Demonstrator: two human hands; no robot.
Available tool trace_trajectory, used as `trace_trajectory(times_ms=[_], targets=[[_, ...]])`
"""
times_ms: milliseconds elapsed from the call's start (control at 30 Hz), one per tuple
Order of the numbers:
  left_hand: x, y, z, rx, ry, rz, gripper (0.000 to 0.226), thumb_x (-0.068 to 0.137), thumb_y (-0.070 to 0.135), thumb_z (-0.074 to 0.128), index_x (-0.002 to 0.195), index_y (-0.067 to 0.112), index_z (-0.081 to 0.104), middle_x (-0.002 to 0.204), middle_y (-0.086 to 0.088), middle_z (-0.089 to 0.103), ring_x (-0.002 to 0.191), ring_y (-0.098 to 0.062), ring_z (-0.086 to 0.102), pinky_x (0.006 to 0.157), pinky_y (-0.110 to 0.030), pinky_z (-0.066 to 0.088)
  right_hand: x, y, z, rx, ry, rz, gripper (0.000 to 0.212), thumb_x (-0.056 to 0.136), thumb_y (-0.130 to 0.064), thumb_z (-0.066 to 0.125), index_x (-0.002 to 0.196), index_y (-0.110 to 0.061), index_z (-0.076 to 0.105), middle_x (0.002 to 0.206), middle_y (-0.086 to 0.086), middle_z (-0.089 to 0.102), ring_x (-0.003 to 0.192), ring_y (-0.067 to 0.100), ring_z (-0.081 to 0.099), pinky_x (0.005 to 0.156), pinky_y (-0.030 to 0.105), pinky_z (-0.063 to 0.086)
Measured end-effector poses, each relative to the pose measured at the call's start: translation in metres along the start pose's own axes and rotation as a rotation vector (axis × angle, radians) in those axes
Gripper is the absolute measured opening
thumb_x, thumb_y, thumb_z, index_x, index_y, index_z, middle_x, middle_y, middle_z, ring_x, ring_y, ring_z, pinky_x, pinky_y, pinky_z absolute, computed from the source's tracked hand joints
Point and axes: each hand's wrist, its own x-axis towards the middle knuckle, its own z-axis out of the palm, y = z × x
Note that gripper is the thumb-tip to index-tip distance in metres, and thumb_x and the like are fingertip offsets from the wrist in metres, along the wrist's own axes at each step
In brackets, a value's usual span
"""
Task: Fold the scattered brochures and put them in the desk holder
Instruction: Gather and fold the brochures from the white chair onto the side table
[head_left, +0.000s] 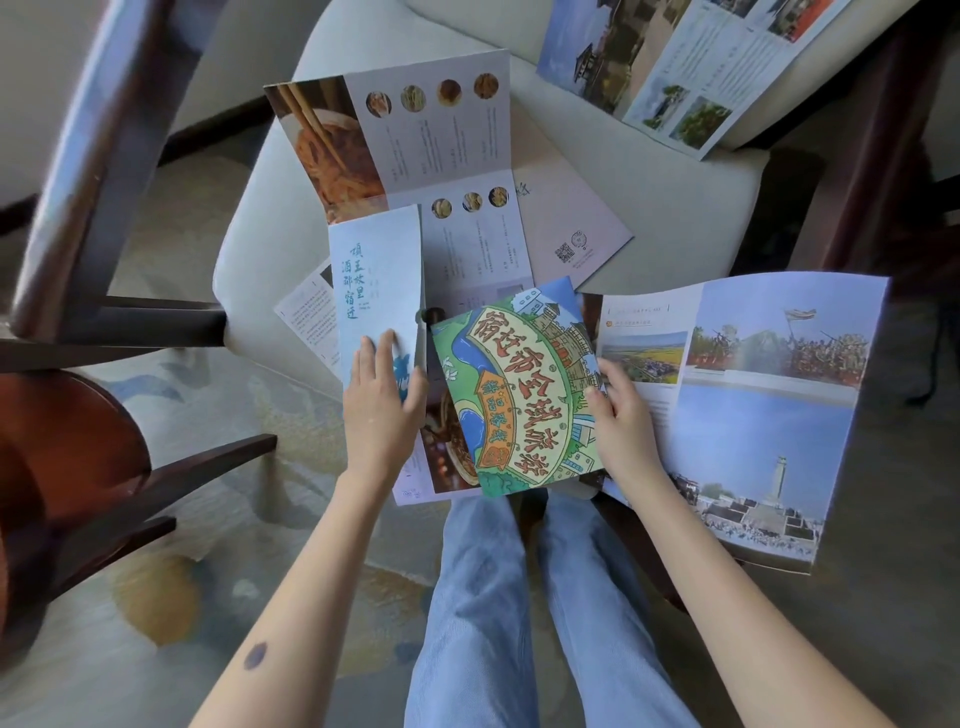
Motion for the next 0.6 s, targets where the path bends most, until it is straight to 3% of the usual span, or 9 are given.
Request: trace_trajectory(times_ms=[100, 233, 367, 600], targets=[[-0.001, -0.001, -0.003, -0.007, 0.005, 0.015, 0.052, 0.096, 0.031, 0.041, 0.144, 0.015, 0.029, 0.154, -0.013, 0.025, 0.144, -0.024, 0.02, 0.113, -0.041, 0.023, -0.002, -0.002, -0.003, 0.007, -0.032, -0.025, 0.037, 0.097, -0.008, 0.042, 0.134, -0.016, 0.045, 0.12, -0.005, 0.055, 0.107, 0.008, 0.053, 0.084, 0.016, 0.043], [-0.002, 0.0, -0.005, 0.005, 0.01, 0.02, 0.052, 0.096, 0.034, 0.04, 0.144, 0.015, 0.03, 0.153, -0.011, 0.027, 0.142, -0.023, 0.023, 0.112, -0.041, 0.026, -0.005, -0.005, -0.008, -0.003, -0.046, -0.043, 0.037, 0.098, -0.01, 0.042, 0.134, -0.019, 0.045, 0.113, -0.013, 0.056, 0.096, -0.01, 0.054, 0.077, 0.005, 0.042], [-0.004, 0.001, -0.007, -0.013, 0.008, 0.014, 0.052, 0.096, 0.033, 0.039, 0.144, 0.015, 0.028, 0.154, -0.01, 0.027, 0.142, -0.023, 0.023, 0.113, -0.04, 0.025, -0.006, -0.01, -0.008, -0.051, -0.055, -0.057, 0.038, 0.098, -0.011, 0.042, 0.135, -0.018, 0.044, 0.128, -0.004, 0.053, 0.11, 0.006, 0.049, 0.091, 0.025, 0.04], [-0.003, 0.002, -0.008, -0.039, 0.015, -0.001, 0.052, 0.097, 0.034, 0.039, 0.144, 0.016, 0.028, 0.153, -0.009, 0.028, 0.142, -0.023, 0.024, 0.113, -0.042, 0.026, 0.002, -0.016, -0.008, -0.084, -0.051, -0.048, 0.039, 0.098, -0.013, 0.042, 0.137, -0.019, 0.043, 0.137, -0.002, 0.05, 0.113, 0.003, 0.041, 0.093, 0.025, 0.036]])
